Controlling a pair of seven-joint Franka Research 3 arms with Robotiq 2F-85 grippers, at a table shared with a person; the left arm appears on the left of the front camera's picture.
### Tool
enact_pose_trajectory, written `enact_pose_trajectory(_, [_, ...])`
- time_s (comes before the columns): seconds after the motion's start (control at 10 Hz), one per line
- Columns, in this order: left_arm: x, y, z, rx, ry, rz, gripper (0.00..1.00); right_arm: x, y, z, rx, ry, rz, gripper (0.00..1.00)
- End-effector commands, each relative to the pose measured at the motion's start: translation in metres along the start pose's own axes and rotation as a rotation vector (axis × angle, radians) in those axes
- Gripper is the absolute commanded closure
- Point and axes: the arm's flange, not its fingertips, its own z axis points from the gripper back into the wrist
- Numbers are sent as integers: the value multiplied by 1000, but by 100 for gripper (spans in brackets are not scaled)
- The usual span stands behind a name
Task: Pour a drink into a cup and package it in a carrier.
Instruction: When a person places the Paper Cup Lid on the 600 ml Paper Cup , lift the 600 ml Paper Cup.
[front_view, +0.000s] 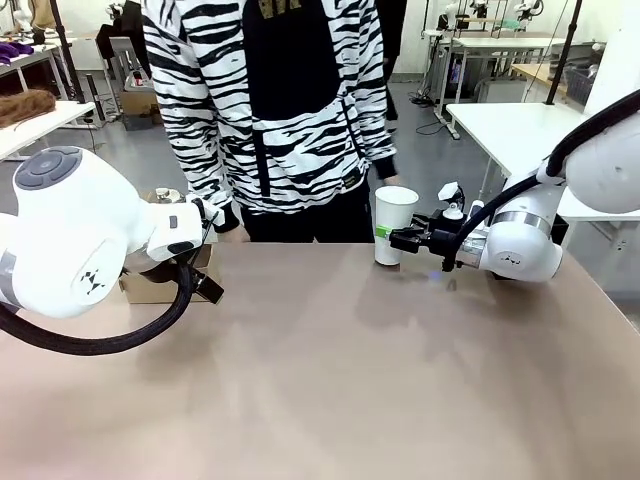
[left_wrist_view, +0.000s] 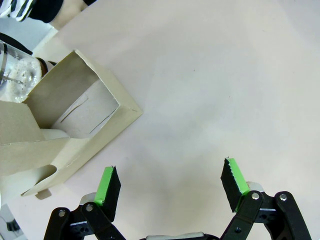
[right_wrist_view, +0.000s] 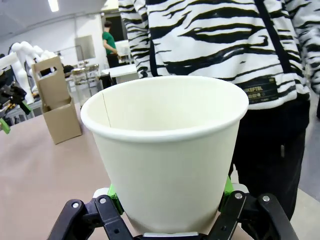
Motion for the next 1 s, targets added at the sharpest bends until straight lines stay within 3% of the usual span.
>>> enact_pose_trajectory(0.0, [0, 0, 1, -2, -2, 0, 0, 3, -1, -1, 0, -8, -10, 19])
enact_pose_trajectory(0.9, [0, 0, 1, -2, -2, 0, 0, 3, -1, -1, 0, -8, -10, 19])
